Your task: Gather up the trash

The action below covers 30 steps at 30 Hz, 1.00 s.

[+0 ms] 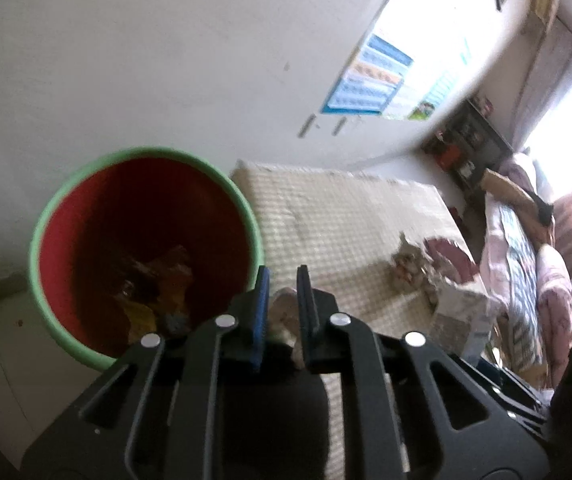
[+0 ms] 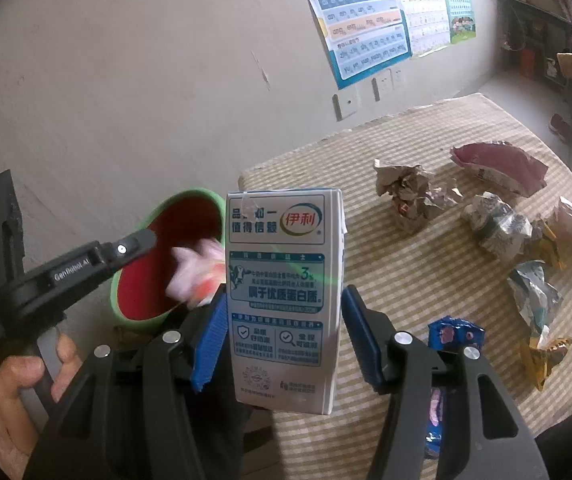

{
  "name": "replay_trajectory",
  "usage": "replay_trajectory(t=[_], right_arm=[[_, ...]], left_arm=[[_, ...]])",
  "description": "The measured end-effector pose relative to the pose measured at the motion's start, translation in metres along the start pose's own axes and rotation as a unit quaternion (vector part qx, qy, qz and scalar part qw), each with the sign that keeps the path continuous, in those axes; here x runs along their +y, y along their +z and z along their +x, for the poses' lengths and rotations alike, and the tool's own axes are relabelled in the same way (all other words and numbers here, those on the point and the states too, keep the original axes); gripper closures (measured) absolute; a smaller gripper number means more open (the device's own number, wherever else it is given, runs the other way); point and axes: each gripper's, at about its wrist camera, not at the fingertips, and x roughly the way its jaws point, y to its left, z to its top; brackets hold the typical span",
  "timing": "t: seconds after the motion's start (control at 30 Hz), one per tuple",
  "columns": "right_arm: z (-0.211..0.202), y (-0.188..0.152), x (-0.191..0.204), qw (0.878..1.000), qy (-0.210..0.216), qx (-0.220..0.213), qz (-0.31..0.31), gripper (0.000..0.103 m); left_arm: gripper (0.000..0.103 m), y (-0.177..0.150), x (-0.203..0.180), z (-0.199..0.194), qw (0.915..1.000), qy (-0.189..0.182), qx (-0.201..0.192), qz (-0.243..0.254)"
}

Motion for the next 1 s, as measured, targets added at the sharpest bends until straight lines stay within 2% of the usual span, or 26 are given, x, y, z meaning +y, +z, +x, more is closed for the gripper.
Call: replay_trajectory(t=[0.27, 0.37, 0.43, 0.5, 0.53, 0.57, 0.63, 0.7, 0.77, 0.83, 1.0], right_arm=[[0.012, 0.011, 0.026, 0.999, 0.017, 0.004, -0.028, 0.048], [0.014, 0.013, 0.026, 1.0, 0.015, 0.005, -0.026, 0.048], [0.015, 0.013, 0.019, 1.0, 0.005, 0.007, -0.015, 0.048], [0.012, 0.011, 0.007, 1.0, -0.01, 0.008, 0.0, 0.048], [0.009, 0.01, 0.001, 1.0, -0.016, 0.008, 0.007, 0.048], [0.008, 0.009, -0.004, 1.0, -0.021, 0.008, 0.013, 0.048], [0.005, 0.005, -0.016, 0.999, -0.03, 0.009, 0.025, 0.048], [0.003, 0.002, -0.026, 0.999, -0.034, 0.011, 0.036, 0.048], [0.003, -0.001, -0.035, 0.998, -0.034, 0.013, 0.051, 0.048], [0.004, -0.004, -0.042, 0.997, -0.028, 0.016, 0.064, 0.048], [0.002, -0.009, -0.049, 0.997, -0.013, 0.02, 0.073, 0.048]], left_arm=[[0.09, 0.011, 0.034, -0.008, 0.9989, 0.023, -0.017, -0.037], [0.09, 0.012, 0.033, -0.002, 0.9994, 0.0, 0.003, -0.034], [0.089, 0.011, 0.02, 0.007, 0.9995, -0.018, 0.025, -0.004], [0.084, 0.007, 0.007, 0.018, 0.9984, -0.03, 0.043, 0.022], [0.074, 0.003, -0.002, 0.027, 0.9963, -0.043, 0.062, 0.041], [0.069, 0.0, -0.007, 0.033, 0.9947, -0.05, 0.074, 0.051], [0.069, -0.008, -0.021, 0.046, 0.9894, -0.066, 0.104, 0.077], [0.069, -0.014, -0.033, 0.053, 0.9852, -0.077, 0.115, 0.101], [0.069, -0.021, -0.048, 0.061, 0.9788, -0.077, 0.126, 0.142], [0.069, -0.025, -0.06, 0.074, 0.9729, -0.063, 0.138, 0.174], [0.069, -0.024, -0.065, 0.105, 0.9673, -0.04, 0.181, 0.173]])
